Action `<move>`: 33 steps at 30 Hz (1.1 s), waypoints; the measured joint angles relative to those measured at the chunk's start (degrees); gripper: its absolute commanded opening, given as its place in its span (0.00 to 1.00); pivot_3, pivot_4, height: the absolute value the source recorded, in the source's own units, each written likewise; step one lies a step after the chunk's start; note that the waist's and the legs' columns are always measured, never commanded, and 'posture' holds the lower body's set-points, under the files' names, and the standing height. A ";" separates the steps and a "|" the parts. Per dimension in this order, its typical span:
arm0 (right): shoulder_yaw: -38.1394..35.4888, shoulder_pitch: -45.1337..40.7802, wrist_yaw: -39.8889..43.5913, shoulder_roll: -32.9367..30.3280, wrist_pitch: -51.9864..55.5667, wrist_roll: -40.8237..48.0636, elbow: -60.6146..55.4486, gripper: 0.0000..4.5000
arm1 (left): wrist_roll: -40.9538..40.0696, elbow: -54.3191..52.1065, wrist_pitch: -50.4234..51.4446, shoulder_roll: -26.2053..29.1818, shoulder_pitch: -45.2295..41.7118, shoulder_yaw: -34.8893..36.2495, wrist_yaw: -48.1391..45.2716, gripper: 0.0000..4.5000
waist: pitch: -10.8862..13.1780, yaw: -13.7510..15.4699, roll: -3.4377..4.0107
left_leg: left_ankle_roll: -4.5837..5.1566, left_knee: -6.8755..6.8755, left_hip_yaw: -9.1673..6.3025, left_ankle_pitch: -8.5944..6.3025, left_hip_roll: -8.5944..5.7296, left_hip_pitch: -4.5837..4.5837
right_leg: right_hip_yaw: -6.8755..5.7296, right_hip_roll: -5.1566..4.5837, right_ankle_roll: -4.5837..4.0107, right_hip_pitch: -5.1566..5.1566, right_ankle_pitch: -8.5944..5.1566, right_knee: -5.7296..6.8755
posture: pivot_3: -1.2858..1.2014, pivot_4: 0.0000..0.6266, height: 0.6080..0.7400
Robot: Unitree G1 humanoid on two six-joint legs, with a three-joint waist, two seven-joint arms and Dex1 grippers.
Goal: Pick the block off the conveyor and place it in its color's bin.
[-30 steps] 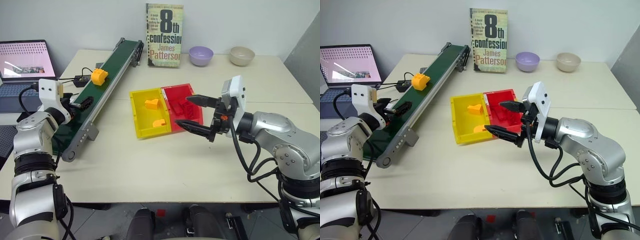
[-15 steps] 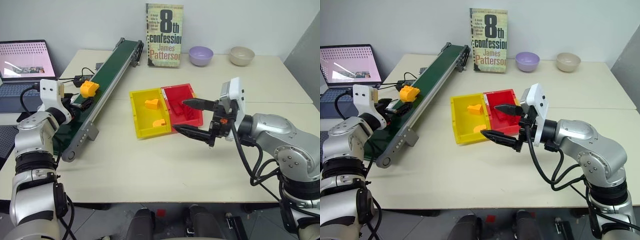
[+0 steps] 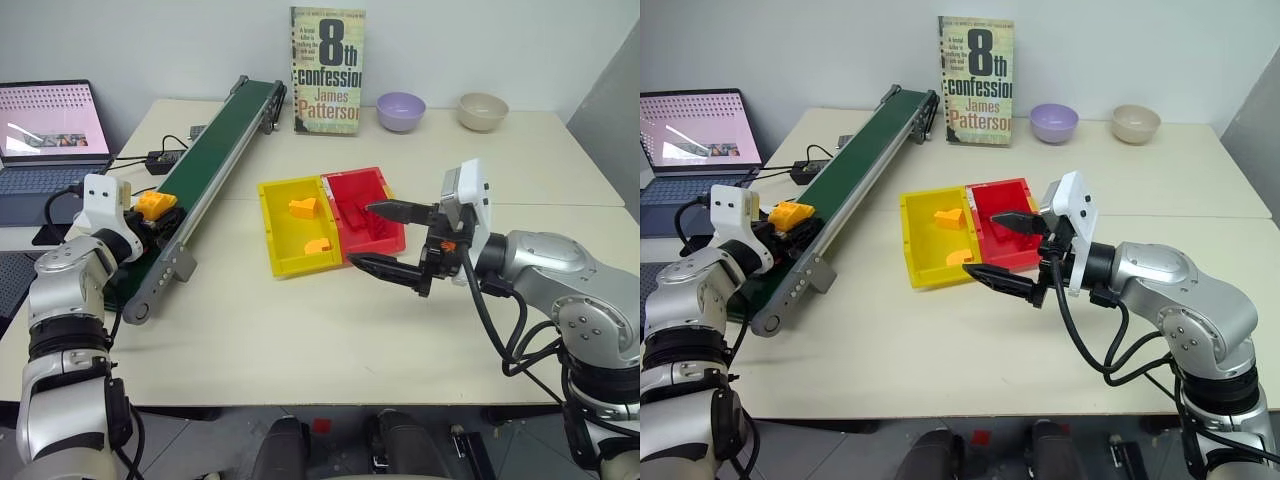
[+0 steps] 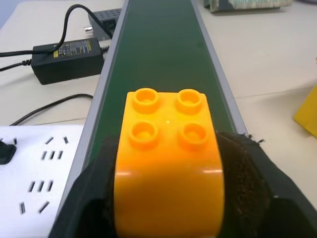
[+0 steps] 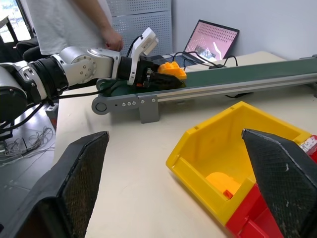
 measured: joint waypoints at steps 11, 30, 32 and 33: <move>-0.92 -1.28 -0.75 -1.22 0.33 1.73 0.02 1.00 | -2.22 -12.04 7.82 1.49 5.64 2.17 1.02 0.34 | 0.00 0.09 0.00 | 0.00 0.00 -0.04 0.00 0.03 0.02 | 0.01 -0.03 -0.01 0.01 -0.01 -0.01 | 0.52 0.24 1.00; -0.72 8.31 -14.61 -1.75 0.90 -3.29 -7.99 1.00 | 4.29 -1.92 0.05 -18.05 -19.59 -21.54 -10.24 0.34 | -0.02 -0.26 -0.04 | 0.02 0.02 0.22 -0.01 -0.19 -0.13 | 0.14 0.23 0.03 -0.03 0.00 -0.24 | 0.52 0.24 1.00; -1.06 9.42 -15.52 -1.79 0.89 -3.54 -8.94 1.00 | 5.47 3.17 -2.36 -18.93 -20.16 -21.89 -10.48 0.42 | -0.02 -0.83 -0.04 | 0.03 0.00 0.14 -0.01 -0.14 -0.13 | 0.07 0.31 0.03 -0.06 0.00 -0.22 | 0.52 0.24 1.00; -1.14 10.25 -15.99 -1.80 0.89 -3.56 -9.34 1.00 | 5.92 5.59 -3.51 -18.95 -20.55 -21.88 -10.76 0.50 | -0.02 -0.91 -0.04 | 0.03 0.00 0.11 -0.01 -0.14 -0.14 | 0.04 0.42 0.03 -0.07 0.00 -0.21 | 0.52 0.24 1.00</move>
